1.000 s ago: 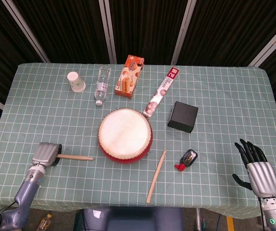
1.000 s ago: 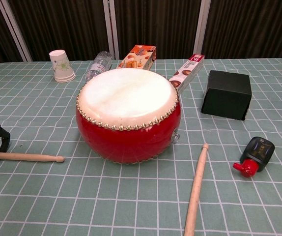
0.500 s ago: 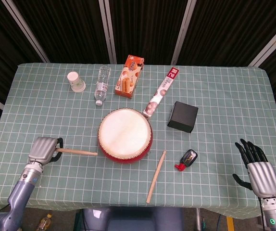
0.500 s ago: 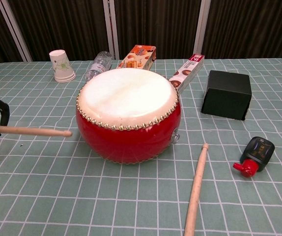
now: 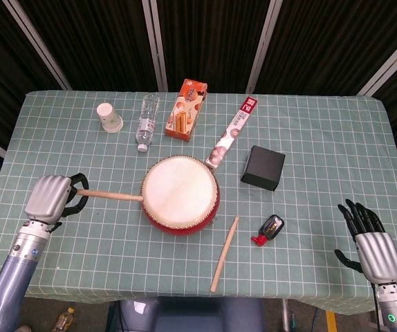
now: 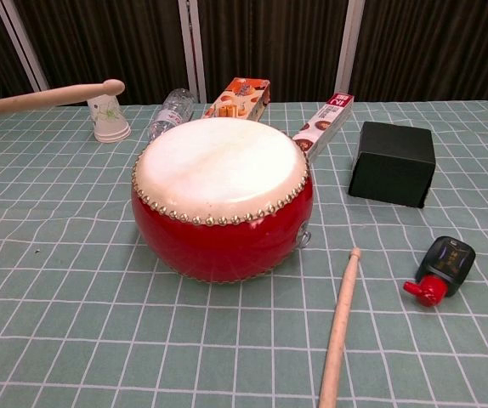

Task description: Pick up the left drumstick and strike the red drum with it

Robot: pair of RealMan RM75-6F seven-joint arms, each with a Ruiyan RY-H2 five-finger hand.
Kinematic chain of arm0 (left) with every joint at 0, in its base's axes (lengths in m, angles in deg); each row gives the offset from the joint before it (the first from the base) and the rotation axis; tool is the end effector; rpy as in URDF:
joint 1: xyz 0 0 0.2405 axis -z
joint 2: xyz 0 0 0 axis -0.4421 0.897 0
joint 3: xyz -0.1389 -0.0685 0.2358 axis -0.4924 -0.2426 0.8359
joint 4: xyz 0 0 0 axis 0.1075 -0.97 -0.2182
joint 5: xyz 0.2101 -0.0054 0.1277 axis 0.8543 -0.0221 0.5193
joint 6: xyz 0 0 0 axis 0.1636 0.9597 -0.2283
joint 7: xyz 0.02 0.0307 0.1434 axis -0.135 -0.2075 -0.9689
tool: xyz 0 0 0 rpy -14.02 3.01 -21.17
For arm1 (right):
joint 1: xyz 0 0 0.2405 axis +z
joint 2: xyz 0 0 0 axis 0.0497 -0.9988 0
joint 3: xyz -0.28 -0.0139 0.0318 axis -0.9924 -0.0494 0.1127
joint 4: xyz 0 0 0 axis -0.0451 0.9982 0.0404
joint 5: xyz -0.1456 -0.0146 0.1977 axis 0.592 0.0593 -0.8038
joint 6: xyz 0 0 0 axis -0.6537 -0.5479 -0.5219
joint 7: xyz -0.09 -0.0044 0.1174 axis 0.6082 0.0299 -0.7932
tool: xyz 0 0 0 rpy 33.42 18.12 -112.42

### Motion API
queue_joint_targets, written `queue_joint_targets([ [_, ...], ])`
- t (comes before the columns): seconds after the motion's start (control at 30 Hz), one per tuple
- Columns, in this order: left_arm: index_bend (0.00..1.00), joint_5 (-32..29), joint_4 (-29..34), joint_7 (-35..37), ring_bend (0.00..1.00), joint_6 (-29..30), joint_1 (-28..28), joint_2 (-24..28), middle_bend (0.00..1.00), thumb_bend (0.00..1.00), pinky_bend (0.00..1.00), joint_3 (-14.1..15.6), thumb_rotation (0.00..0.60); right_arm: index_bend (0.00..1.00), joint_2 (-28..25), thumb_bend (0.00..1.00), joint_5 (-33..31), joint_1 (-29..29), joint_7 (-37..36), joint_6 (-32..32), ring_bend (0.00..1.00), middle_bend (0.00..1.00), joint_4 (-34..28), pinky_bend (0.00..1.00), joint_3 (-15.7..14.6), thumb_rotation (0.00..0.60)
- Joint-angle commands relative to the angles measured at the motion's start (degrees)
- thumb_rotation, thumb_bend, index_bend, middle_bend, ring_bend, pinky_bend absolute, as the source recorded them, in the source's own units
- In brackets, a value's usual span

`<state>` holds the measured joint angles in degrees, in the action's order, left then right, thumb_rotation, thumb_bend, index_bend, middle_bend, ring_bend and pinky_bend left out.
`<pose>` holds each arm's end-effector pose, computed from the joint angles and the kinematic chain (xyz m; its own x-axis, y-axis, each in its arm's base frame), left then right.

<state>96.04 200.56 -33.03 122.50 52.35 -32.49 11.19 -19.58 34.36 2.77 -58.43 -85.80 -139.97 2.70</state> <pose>-0.1997 0.3061 0.0942 0.3679 0.0887 0.9256 0.9218 -0.1657 -0.3505 -0.3357 -0.1825 0.1226 0.4541 -0.0557 0.8892 -0.8868 -0.1245 0.4451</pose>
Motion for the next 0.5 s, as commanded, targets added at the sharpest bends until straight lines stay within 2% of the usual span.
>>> queue_joint_targets([
  [0.03,0.73,-2.5,1.2,-2.6,1.00,0.7,1.9,-0.8,1.00,0.56,0.89,-2.2,0.600,0.00,0.0,0.25,0.0,0.0,0.1,0.0,0.00,0.00,0.0,0.12,0.0,0.600],
  [0.27,0.73,-8.1,3.6,-8.0,1.00,2.6,6.6,-5.3,1.00,0.56,0.90,-6.4,0.600,0.00,0.1,0.25,0.2,0.1,-0.3,0.0,0.00,0.00,0.1,0.12,0.0,0.600],
  [0.5,0.73,-14.2,2.3,-16.4,1.00,3.9,13.0,-10.4,1.00,0.55,0.90,-9.7,0.600,0.00,-0.2,0.25,0.2,0.1,-1.1,0.0,0.00,0.00,-0.1,0.12,-0.1,0.600],
])
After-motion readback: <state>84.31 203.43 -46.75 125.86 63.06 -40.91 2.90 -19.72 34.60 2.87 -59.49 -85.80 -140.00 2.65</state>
